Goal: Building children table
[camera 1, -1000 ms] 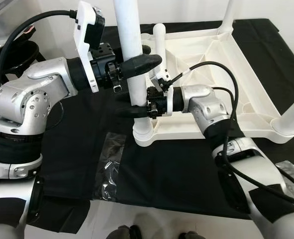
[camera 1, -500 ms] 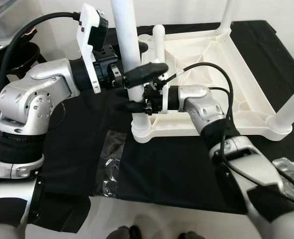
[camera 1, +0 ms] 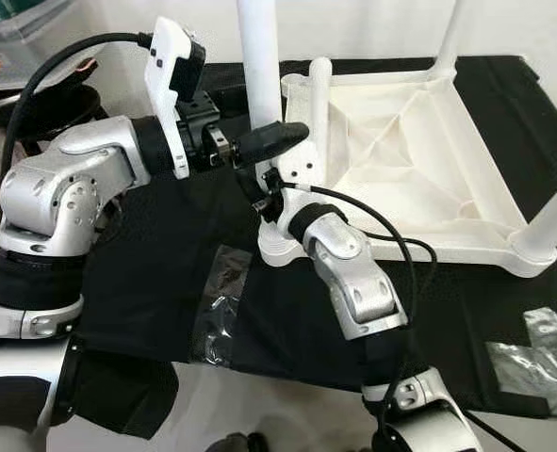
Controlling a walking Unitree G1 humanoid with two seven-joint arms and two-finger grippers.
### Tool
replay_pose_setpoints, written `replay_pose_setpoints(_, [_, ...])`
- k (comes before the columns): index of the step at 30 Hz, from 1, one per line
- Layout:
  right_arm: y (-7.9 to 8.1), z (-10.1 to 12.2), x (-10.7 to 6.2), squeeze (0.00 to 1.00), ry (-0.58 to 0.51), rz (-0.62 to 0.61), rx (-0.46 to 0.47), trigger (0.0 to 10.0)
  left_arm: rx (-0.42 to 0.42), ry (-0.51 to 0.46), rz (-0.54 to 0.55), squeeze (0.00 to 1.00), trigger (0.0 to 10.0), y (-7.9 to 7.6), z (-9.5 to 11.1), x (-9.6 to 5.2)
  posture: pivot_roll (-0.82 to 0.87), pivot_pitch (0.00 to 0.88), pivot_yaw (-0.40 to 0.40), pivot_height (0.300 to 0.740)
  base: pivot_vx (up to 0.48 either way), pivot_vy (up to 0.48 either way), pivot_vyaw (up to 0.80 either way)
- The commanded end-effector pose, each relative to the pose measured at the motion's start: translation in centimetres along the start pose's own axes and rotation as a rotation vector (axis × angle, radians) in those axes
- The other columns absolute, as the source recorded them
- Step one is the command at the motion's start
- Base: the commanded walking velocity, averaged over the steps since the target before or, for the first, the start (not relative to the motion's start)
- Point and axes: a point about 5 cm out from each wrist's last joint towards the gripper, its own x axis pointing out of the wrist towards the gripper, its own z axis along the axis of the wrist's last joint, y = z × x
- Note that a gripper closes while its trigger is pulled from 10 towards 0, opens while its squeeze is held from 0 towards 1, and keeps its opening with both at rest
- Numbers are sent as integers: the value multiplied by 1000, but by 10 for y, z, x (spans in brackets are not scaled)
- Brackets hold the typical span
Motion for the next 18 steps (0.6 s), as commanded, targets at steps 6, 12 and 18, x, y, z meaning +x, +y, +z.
replay_pose_setpoints(6, [-3,-11,0,0,74,-73,23,10000,9,8,-133,0,0,-16,1,3,-28,135,89,740,0,0,0])
replay_pose_setpoints(12, [-11,11,10,1000,7,127,-24,10000,23,0,-119,0,0,-14,4,4,-30,129,86,740,0,0,0])
replay_pose_setpoints(18, [-25,21,17,1000,7,431,-26,10000,26,-2,-121,0,0,-15,3,5,-30,125,84,740,0,0,0])
